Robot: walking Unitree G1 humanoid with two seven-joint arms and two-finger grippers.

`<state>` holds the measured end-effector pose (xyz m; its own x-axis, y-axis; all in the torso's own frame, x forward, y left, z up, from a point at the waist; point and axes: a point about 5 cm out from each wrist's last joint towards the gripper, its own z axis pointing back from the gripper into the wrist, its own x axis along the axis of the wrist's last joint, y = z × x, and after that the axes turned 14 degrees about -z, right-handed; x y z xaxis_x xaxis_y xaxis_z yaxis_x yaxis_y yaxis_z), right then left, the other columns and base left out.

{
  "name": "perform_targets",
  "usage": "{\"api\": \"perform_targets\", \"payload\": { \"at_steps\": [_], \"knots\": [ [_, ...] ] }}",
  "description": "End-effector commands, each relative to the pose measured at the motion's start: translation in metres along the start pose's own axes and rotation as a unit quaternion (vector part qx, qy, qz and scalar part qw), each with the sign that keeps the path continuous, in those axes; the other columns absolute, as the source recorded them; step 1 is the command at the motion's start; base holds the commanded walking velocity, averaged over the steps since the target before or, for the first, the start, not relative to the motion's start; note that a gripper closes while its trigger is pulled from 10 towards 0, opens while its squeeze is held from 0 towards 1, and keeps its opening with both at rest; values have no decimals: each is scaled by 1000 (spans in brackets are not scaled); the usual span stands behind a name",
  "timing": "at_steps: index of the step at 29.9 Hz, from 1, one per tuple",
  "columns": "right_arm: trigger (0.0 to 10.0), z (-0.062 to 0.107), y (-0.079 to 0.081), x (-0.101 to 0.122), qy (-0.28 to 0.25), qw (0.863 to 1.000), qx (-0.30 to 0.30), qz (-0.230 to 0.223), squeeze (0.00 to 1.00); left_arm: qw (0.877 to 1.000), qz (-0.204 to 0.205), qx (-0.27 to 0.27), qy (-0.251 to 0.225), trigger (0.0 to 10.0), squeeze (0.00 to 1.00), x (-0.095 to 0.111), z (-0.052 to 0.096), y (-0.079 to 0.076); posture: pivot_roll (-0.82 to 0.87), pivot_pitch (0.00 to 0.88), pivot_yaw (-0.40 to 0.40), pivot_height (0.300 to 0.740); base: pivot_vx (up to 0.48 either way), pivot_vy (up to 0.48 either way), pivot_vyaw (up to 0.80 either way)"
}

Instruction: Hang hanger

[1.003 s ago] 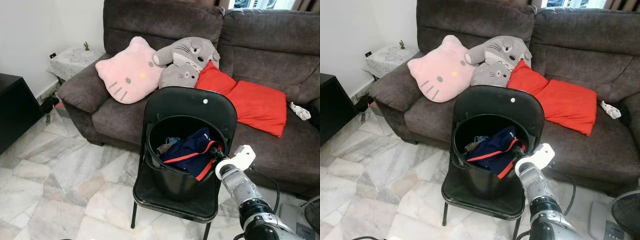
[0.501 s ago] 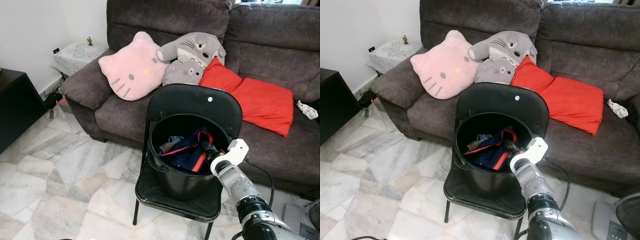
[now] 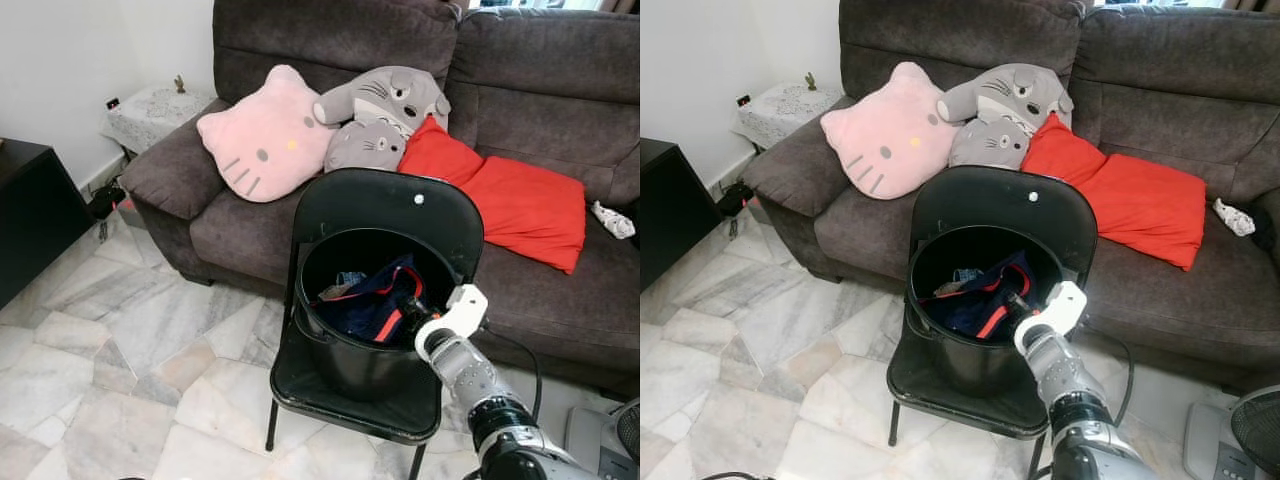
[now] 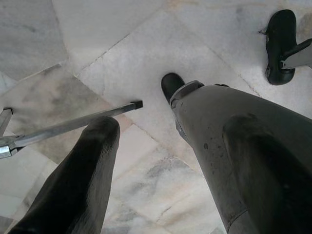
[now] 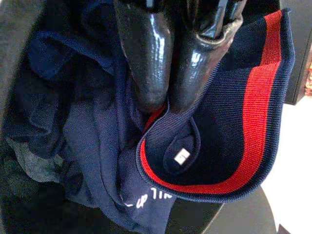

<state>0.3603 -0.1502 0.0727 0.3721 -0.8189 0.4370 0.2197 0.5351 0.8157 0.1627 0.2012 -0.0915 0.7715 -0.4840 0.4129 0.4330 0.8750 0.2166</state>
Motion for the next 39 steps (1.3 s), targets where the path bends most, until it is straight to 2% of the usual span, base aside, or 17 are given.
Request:
{"api": "perform_targets", "payload": {
  "at_steps": [1, 2, 3, 4, 7, 8, 10, 12, 14, 15, 18, 22, 29, 30, 32, 36, 39],
  "knots": [
    [10000, 1, -8, -11, 20, 1000, -18, -3, 0, 1000, -5, -6, 19, 10000, 0, -9, 1, -1, -74, 88, 39, 740, 0, 0, 0],
    [8941, 1, -8, -12, 21, 1000, -18, -3, 0, 1000, -5, -6, 19, 10000, 0, -9, 1, -1, -74, 88, 39, 740, 0, 0, 0],
    [8941, 1, -8, -12, 22, 1000, -18, -3, 0, 1000, -5, -6, 19, 10000, 0, -9, 1, -1, -72, 89, 39, 740, 0, 0, 0],
    [3765, 1, -8, -12, 20, 1000, -17, -2, 0, 1000, -5, -7, 19, 10000, 0, -9, 1, -1, -72, 90, 39, 740, 0, 0, 0],
    [3765, 1, -8, -12, 19, 1000, -16, -2, 0, 1000, -5, -7, 19, 10000, 0, -9, 1, -1, -72, 90, 39, 740, 0, 0, 0],
    [0, 1, -4, -5, -9, 1000, -1, -5, 0, 1000, -5, -6, 20, 10000, 0, -9, 1, -1, -72, 91, 39, 740, 0, 0, 0],
    [0, 1, -2, 0, -27, 1000, 6, -9, 0, 1000, -5, -6, 20, 10000, 0, -9, 1, -1, -72, 92, 39, 740, 0, 0, 0],
    [0, 3, 2, 16, -88, 996, 9, 32, 0, 1000, -5, -5, 21, 10000, 0, -9, 1, -1, -77, 94, 41, 740, 0, 0, 0],
    [0, 4, 4, 19, -103, 994, 16, 44, 0, 1000, -6, -6, 21, 10000, 0, -9, 1, -1, -78, 95, 42, 740, 0, 0, 0],
    [0, 6, 8, 25, -127, 989, 25, 67, 0, 1000, -6, -6, 21, 10000, 0, -9, 1, -1, -81, 97, 44, 740, 0, 0, 0],
    [0, 9, 15, 31, -156, 982, 34, 97, 0, 1000, -7, -6, 21, 10000, 0, -9, 1, -1, -84, 98, 45, 740, 0, 0, 0],
    [0, 15, 23, 36, -208, 965, 25, 159, 0, 1000, -8, -6, 21, 10000, 0, -9, 1, 0, -95, 97, 52, 740, 0, 0, 0],
    [0, 23, 36, 31, -244, 946, 37, 210, 0, 1000, -11, -7, 22, 10000, 0, -9, 1, 1, -104, 94, 58, 740, 0, 0, 0],
    [0, 25, 41, 31, -253, 937, 44, 236, 0, 1000, -11, -6, 21, 10000, 0, -9, 1, 1, -105, 93, 58, 740, 0, 0, 0],
    [0, 27, 45, 31, -260, 931, 50, 251, 0, 1000, -11, -6, 21, 10000, 0, -9, 1, 1, -106, 93, 58, 740, 0, 0, 0],
    [0, 39, 62, 33, -296, 910, 89, 276, 0, 1000, -11, -6, 21, 10000, 0, -9, 1, 1, -106, 95, 56, 740, 0, 0, 0],
    [0, 47, 74, 29, -298, 903, 121, 286, 0, 1000, -11, -6, 22, 10000, 0, -9, 1, 1, -109, 97, 51, 740, 0, 0, 0]
  ]
}}
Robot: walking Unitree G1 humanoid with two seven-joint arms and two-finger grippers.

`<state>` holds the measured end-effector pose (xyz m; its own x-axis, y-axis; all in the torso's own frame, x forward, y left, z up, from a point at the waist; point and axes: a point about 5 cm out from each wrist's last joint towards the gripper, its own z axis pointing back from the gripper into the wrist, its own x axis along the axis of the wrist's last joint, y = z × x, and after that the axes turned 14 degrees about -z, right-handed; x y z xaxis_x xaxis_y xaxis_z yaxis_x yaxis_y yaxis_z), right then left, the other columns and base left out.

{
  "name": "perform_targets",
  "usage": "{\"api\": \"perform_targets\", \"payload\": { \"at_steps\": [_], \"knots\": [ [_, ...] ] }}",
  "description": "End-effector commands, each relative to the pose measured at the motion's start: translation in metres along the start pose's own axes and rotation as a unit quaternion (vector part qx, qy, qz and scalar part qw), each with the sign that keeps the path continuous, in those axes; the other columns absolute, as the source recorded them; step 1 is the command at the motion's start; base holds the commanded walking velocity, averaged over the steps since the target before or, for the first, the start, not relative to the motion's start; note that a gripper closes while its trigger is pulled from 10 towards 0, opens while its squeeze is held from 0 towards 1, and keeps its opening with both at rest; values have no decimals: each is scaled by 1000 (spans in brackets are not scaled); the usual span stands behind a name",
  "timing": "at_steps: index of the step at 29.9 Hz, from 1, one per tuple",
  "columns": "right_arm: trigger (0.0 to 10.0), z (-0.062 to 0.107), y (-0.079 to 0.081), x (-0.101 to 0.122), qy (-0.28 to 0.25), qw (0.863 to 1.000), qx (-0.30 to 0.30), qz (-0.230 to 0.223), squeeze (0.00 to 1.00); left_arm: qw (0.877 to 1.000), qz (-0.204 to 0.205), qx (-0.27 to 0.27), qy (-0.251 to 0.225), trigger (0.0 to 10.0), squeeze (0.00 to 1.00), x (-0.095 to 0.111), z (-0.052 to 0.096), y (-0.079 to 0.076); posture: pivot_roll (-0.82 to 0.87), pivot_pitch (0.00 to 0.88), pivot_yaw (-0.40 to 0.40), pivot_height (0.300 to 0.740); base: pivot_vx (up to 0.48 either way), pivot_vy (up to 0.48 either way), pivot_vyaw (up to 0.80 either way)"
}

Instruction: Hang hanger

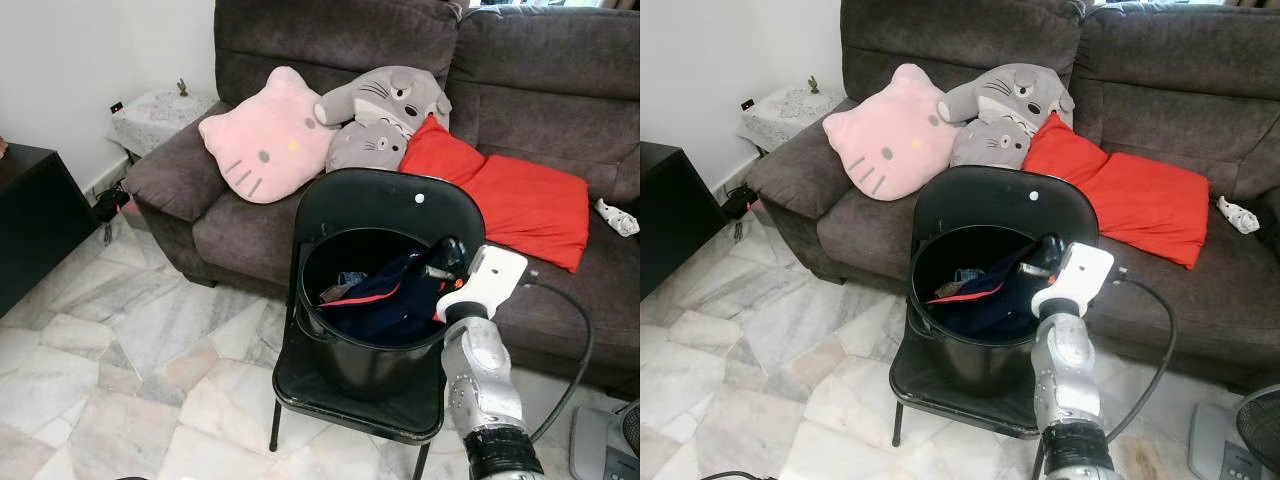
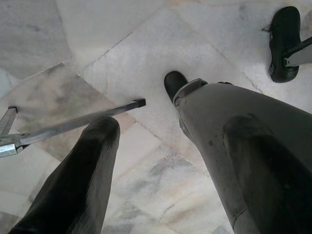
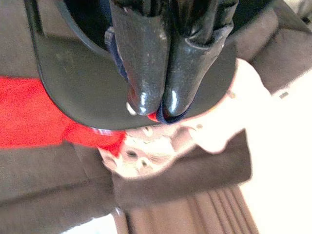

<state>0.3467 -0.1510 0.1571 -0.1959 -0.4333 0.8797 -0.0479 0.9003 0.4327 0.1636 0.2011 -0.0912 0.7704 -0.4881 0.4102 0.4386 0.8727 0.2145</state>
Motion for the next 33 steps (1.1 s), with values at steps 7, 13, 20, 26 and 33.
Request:
{"api": "perform_targets", "payload": {
  "at_steps": [7, 13, 20, 26, 33],
  "knots": [
    [0, 35, -5, -10, 69, 991, -57, -96, 0, 1000, -6, -4, 21, 10000, 0, -9, 1, 0, -120, 103, 42, 740, 0, 0, 0],
    [0, 64, -49, -45, 136, 947, -195, -216, 0, 1000, -8, -6, 20, 10000, 0, -9, 1, -1, -130, 104, 43, 740, 0, 0, 0],
    [0, 65, -49, -51, 145, 924, -196, -295, 0, 1000, -6, -4, 20, 10000, 0, -9, 1, 0, -115, 101, 41, 740, 0, 0, 0],
    [10000, 66, -46, -62, 180, 921, -177, -295, 0, 1000, -7, -4, 21, 10000, 0, -10, 1, 0, -116, 103, 43, 740, 0, 0, 0],
    [10000, 69, -47, -68, 194, 928, -166, -272, 965, 1000, -7, -4, 21, 10000, 0, -10, 1, 0, -110, 102, 40, 740, 0, 0, 0]
  ]
}}
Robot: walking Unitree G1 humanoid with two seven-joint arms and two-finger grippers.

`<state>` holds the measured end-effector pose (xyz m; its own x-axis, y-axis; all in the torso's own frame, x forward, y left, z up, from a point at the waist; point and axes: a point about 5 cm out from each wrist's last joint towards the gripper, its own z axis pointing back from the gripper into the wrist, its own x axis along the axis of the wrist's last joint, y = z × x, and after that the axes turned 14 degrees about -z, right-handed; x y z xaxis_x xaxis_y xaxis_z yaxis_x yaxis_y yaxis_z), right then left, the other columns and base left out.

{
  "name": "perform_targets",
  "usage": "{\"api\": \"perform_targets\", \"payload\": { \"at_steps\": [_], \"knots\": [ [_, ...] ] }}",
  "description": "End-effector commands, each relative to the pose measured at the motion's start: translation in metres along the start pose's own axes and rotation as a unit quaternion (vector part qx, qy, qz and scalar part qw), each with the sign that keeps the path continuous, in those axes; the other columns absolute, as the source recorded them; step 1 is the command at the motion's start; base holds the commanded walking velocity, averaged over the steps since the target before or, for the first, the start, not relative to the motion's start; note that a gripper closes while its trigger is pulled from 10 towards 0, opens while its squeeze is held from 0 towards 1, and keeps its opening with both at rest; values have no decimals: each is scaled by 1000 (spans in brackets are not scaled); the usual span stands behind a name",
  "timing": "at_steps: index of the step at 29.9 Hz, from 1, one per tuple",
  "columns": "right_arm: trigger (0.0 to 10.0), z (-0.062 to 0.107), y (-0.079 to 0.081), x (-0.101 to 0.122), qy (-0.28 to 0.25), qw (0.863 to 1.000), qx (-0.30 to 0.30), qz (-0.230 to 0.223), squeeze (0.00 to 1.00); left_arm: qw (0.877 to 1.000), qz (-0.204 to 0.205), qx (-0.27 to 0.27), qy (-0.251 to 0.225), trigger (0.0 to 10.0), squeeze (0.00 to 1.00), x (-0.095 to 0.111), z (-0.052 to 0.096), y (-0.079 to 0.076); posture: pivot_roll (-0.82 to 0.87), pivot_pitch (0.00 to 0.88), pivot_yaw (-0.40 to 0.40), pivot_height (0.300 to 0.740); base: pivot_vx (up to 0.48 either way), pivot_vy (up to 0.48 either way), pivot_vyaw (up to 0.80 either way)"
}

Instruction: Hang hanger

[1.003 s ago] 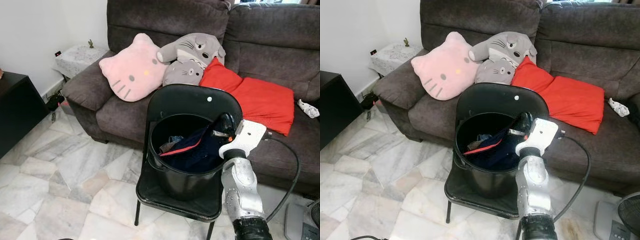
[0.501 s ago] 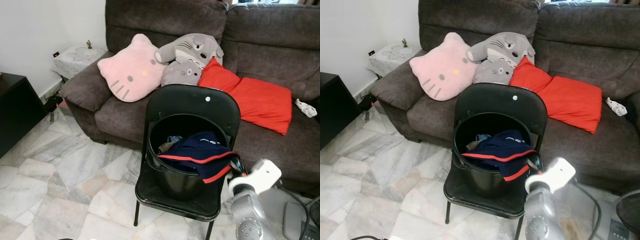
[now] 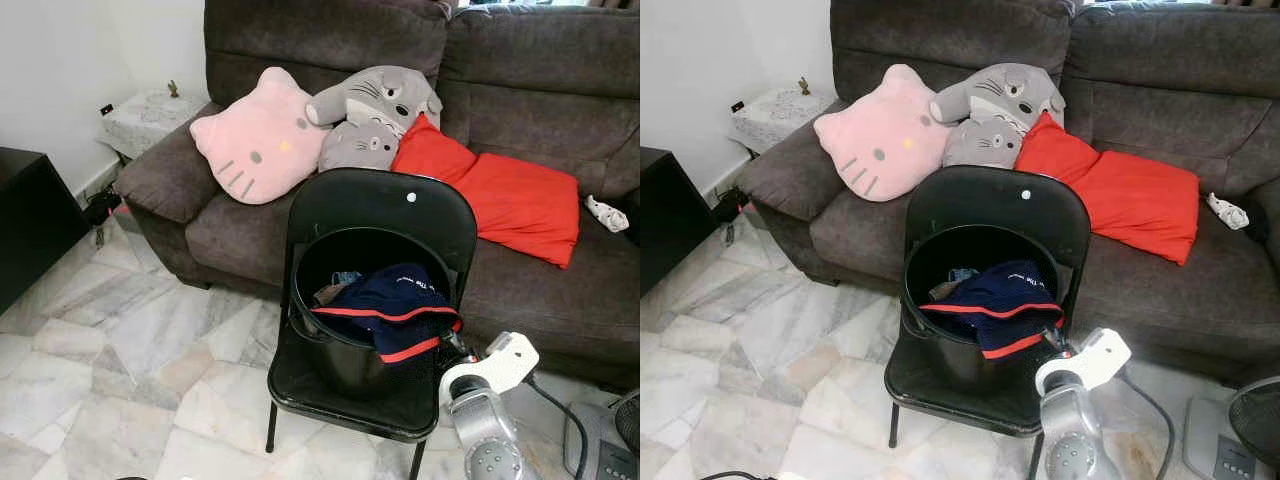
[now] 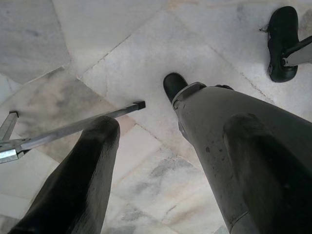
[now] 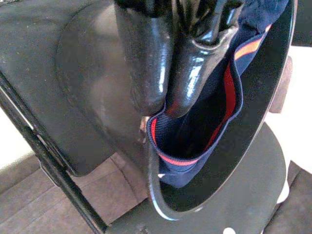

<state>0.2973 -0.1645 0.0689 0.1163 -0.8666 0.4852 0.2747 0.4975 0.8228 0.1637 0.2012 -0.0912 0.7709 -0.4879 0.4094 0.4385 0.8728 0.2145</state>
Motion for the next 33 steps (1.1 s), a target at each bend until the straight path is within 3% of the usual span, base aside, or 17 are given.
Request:
{"api": "perform_targets", "payload": {
  "at_steps": [1, 3, 5, 6, 11, 12, 13, 17, 18, 19, 20, 23, 33],
  "knots": [
    [10000, 1, -3, -6, 10, 1000, -5, 11, 953, 1000, -7, -4, 20, 10000, 0, -10, 1, -1, -110, 102, 40, 740, 0, 0, 0],
    [10000, 1, -6, -6, 11, 1000, -8, 16, 906, 1000, -7, -4, 21, 10000, 0, -10, 1, -1, -111, 100, 38, 740, 0, 0, 0],
    [10000, 1, -7, -6, 12, 1000, -10, 15, 612, 1000, -7, -4, 21, 10000, 0, -10, 1, -1, -110, 100, 38, 740, 0, 0, 0],
    [10000, 0, -8, -6, 11, 1000, -11, 15, 0, 1000, -7, -4, 21, 10000, 0, -10, 1, -1, -110, 99, 38, 740, 0, 0, 0],
    [10000, 0, -9, -7, 11, 1000, -12, 14, 0, 1000, -7, -4, 21, 10000, 0, -10, 1, -1, -109, 97, 37, 740, 0, 0, 0],
    [10000, 0, -9, -7, 11, 1000, -11, 15, 216, 1000, -7, -4, 21, 10000, 0, -10, 1, -1, -109, 97, 37, 740, 0, 0, 0],
    [10000, 1, -10, -8, 11, 1000, -11, 15, 1000, 1000, -7, -3, 21, 10000, 0, -10, 1, -1, -108, 96, 38, 740, 0, 0, 0],
    [10000, 1, -11, -8, 4, 1000, -16, 12, 1000, 1000, -8, -3, 21, 10000, 0, -10, 1, -1, -109, 93, 39, 740, 0, 0, 0],
    [10000, 1, -12, -5, -6, 1000, -18, 9, 333, 1000, -9, -3, 21, 10000, 0, -10, 1, 0, -108, 92, 40, 740, 0, 0, 0],
    [10000, 1, -12, -5, -6, 1000, -18, 9, 333, 1000, -9, -3, 21, 10000, 0, -10, 1, 0, -108, 92, 40, 740, 0, 0, 0],
    [10000, 1, -12, -4, -9, 1000, -18, 9, 0, 1000, -9, -3, 21, 10000, 0, -10, 1, 0, -108, 91, 40, 740, 0, 0, 0],
    [10000, 0, -9, 6, -35, 999, -13, 5, 0, 1000, -9, -3, 21, 10000, 0, -10, 1, 0, -107, 90, 40, 740, 0, 0, 0],
    [10000, -1, -10, 14, -51, 998, -17, 21, 0, 1000, -9, -3, 21, 10000, 0, -10, 1, 0, -109, 95, 40, 740, 0, 0, 0]
  ]
}}
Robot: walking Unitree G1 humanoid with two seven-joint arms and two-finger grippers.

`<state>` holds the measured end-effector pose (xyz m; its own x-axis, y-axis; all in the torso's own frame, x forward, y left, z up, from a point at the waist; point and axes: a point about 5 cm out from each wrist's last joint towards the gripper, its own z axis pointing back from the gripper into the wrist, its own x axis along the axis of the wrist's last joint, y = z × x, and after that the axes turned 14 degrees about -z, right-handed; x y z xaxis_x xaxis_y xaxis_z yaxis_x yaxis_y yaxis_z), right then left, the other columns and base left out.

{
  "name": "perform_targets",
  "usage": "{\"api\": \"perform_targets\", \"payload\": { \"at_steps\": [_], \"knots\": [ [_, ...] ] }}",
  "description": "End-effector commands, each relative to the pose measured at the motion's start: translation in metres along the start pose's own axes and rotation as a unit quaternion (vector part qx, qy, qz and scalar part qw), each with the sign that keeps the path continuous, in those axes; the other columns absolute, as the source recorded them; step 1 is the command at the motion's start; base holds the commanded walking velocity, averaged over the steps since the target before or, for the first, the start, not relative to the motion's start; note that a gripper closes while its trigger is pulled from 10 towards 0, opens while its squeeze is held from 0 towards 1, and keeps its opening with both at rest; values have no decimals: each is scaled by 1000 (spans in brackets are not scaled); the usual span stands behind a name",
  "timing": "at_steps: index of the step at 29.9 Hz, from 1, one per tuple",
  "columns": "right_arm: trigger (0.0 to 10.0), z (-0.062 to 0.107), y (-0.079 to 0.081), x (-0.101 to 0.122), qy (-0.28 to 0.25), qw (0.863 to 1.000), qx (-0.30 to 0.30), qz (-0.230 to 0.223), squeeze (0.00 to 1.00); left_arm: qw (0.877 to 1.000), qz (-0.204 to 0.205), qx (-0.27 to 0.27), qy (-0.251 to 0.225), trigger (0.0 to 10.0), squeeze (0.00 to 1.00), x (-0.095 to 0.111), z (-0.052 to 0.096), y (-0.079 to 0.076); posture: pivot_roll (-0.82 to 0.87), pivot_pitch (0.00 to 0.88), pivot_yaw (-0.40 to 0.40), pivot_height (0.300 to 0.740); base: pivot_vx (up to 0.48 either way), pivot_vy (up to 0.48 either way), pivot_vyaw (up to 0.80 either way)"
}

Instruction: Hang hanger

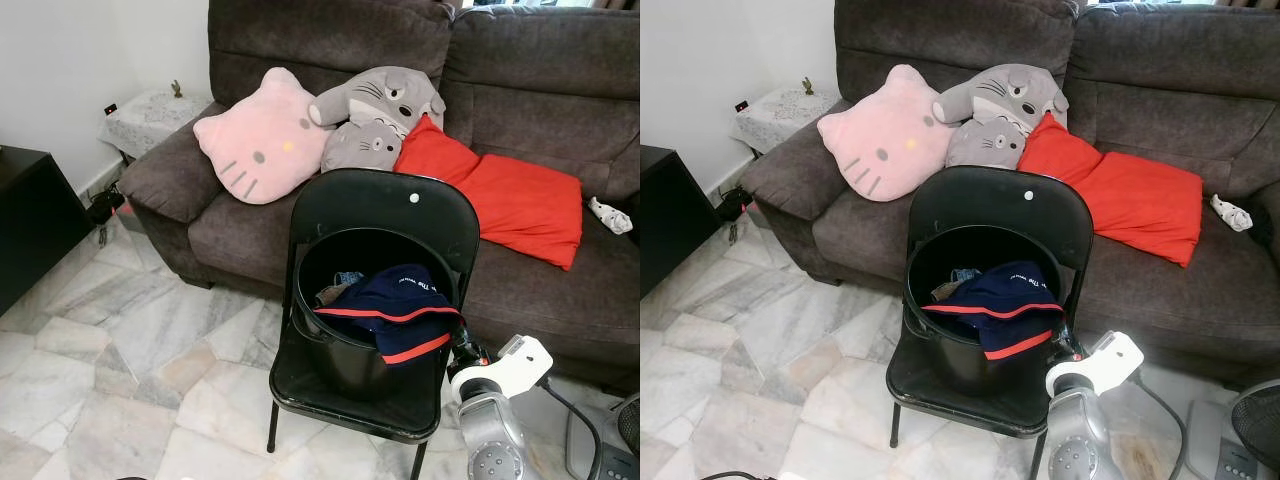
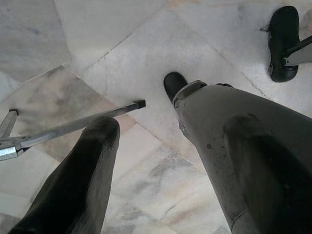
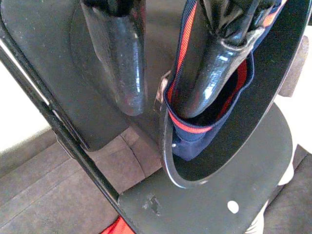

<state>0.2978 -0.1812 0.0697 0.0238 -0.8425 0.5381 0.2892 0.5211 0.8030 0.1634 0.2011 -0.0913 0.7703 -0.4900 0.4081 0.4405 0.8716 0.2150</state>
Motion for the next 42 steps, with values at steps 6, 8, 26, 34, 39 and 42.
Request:
{"api": "perform_targets", "payload": {
  "at_steps": [6, 8, 26, 34, 39, 42],
  "knots": [
    [10000, -2, 2, -2, 15, 999, -2, 45, 0, 1000, -7, -2, 21, 10000, 0, -10, 1, 0, -110, 98, 40, 740, 0, 0, 0],
    [10000, -4, 3, 0, 22, 997, -7, 80, 0, 1000, -7, -2, 21, 10000, 0, -10, 1, 0, -110, 98, 40, 740, 0, 0, 0],
    [10000, -5, 4, 3, 18, 994, -12, 108, 0, 1000, -7, -2, 21, 10000, 0, -10, 1, 0, -110, 100, 39, 740, 0, 0, 0],
    [10000, -5, 4, 3, 18, 994, -12, 108, 0, 1000, -7, -2, 21, 10000, 0, -10, 1, 0, -110, 100, 39, 740, 0, 0, 0],
    [10000, -5, 4, 3, 18, 994, -12, 108, 0, 1000, -7, -2, 21, 10000, 0, -10, 1, 0, -110, 100, 39, 740, 0, 0, 0],
    [10000, -5, 4, 3, 18, 994, -12, 108, 0, 1000, -7, -2, 21, 10000, 0, -10, 1, 0, -110, 100, 39, 740, 0, 0, 0]
  ]
}}
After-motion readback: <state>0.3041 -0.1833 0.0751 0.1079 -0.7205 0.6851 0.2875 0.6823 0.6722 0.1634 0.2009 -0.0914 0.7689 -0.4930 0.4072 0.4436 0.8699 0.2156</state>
